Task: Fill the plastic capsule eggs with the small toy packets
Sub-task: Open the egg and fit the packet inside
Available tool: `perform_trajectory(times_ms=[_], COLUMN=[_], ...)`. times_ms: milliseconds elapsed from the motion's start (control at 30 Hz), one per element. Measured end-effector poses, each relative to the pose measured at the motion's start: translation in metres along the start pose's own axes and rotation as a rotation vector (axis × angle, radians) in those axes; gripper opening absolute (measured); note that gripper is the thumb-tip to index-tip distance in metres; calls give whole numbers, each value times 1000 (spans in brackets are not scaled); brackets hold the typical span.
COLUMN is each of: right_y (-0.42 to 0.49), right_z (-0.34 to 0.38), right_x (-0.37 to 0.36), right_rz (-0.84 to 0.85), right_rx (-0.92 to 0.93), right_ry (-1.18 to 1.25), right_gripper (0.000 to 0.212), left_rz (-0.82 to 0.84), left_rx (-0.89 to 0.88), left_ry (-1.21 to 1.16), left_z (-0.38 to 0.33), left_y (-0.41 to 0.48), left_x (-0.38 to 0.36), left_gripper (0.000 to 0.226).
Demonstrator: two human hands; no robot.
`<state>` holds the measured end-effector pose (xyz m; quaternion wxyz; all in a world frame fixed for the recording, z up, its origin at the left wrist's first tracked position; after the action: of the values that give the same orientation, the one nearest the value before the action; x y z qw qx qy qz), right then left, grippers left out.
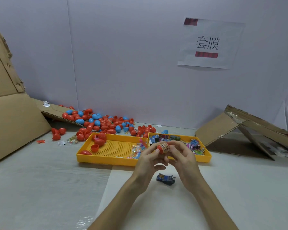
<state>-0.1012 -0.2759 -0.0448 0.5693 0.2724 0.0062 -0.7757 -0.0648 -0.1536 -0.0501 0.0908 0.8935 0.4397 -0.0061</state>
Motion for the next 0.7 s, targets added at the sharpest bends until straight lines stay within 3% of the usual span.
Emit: perform_trajectory(times_ms=[200,367,700], right_y=[0,-1,-3], right_z=[4,6,10], right_x=[6,5,8], right_rz=[-59,-46,-32], right_rx=[95,115,129], right_ry=[-147,-132,-142], right_gripper=[27,15,17], left_rz=[-144,-168,-167], left_rx=[-41,-135,-150], left_ry=[111,243,287], left_z=[1,1,2], left_y=[2,0,0], left_x=[7,6,6], left_gripper=[17,20,22])
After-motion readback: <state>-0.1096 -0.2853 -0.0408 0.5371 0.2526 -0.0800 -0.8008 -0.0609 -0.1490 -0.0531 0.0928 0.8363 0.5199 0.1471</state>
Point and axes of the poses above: each hand's wrist, its own y-axis towards the middle knuckle, its own x-axis out of the back of the hand, z = x × y, the point moved 6 cm from there along y, towards the middle knuckle, and after that the axes turned 15 degrees about y, right-handed, at the moved point
